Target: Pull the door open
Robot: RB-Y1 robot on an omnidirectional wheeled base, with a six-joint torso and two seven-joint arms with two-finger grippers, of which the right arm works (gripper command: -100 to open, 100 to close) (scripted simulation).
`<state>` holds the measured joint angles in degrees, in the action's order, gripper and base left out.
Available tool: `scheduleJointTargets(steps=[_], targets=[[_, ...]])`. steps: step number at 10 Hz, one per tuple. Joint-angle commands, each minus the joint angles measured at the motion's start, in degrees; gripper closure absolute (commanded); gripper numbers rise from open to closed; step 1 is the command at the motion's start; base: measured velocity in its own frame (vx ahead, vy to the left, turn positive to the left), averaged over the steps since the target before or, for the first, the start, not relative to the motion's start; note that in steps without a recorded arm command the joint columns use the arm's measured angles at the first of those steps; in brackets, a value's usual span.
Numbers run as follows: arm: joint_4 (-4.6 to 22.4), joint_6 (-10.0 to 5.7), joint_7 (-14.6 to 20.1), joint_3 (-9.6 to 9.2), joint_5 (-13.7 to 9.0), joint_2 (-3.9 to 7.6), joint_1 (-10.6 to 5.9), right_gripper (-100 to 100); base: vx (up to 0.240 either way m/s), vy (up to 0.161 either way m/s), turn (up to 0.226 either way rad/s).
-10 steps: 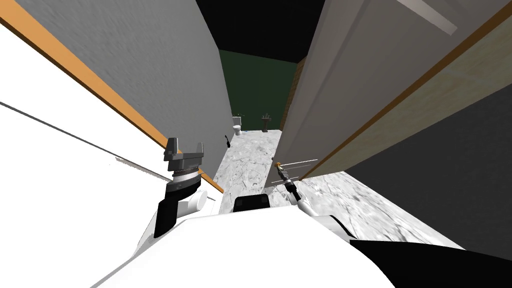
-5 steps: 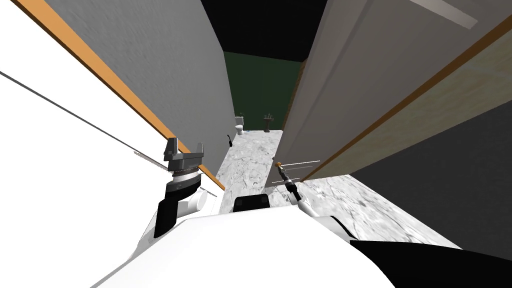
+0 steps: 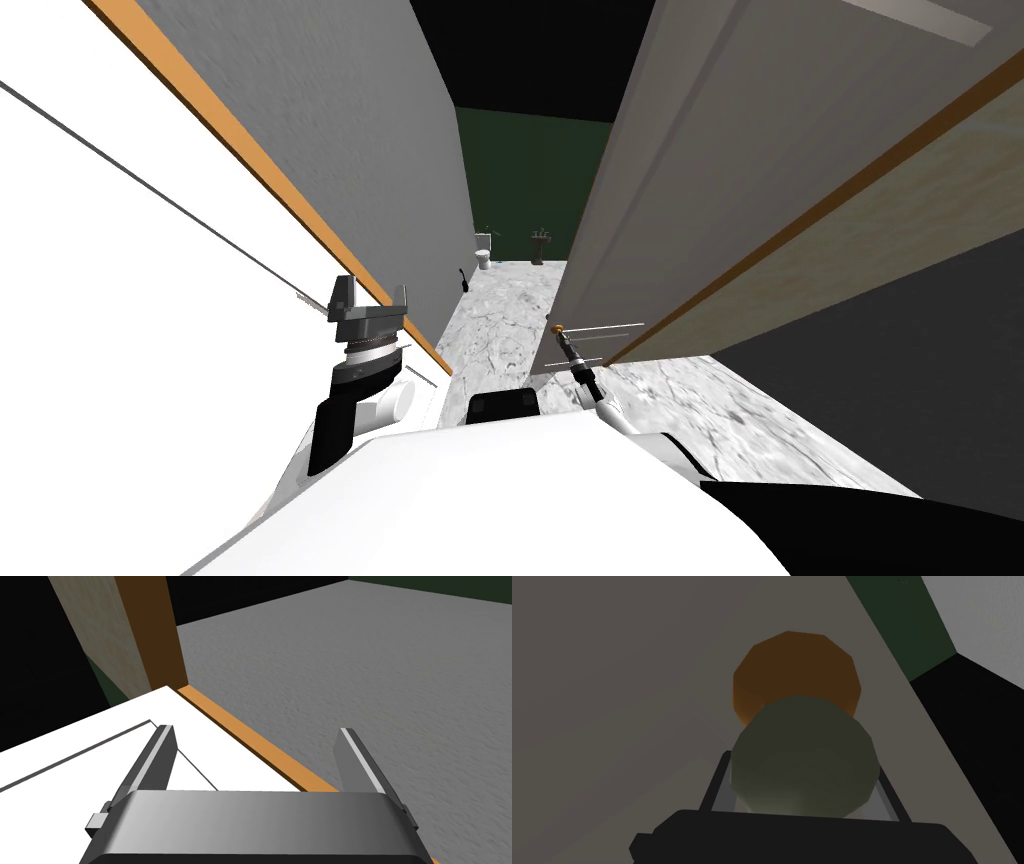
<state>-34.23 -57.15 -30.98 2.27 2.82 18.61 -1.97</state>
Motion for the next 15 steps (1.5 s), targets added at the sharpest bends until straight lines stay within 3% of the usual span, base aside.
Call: scheduleJointTargets(steps=[1, 8, 11, 13, 15], targets=[[0.6, -0.16, 2.3, -0.80, -0.1, -0.86, -0.24, 100, -0.041, -0.030, 0.055], [0.1, 0.76, 12.8, -1.23, -4.4, -0.90, -0.14, 100, -0.049, -0.026, 0.089], [0.1, 0.76, 13.9, -1.23, -4.4, -0.90, -0.14, 100, -0.019, -0.018, 0.009], [-0.1, 1.14, 17.5, -1.41, -6.1, -0.92, -0.09, 100, -0.046, -0.015, 0.122], [-0.1, 1.14, 18.6, -1.41, -6.1, -0.92, -0.09, 100, -0.036, -0.025, 0.025]])
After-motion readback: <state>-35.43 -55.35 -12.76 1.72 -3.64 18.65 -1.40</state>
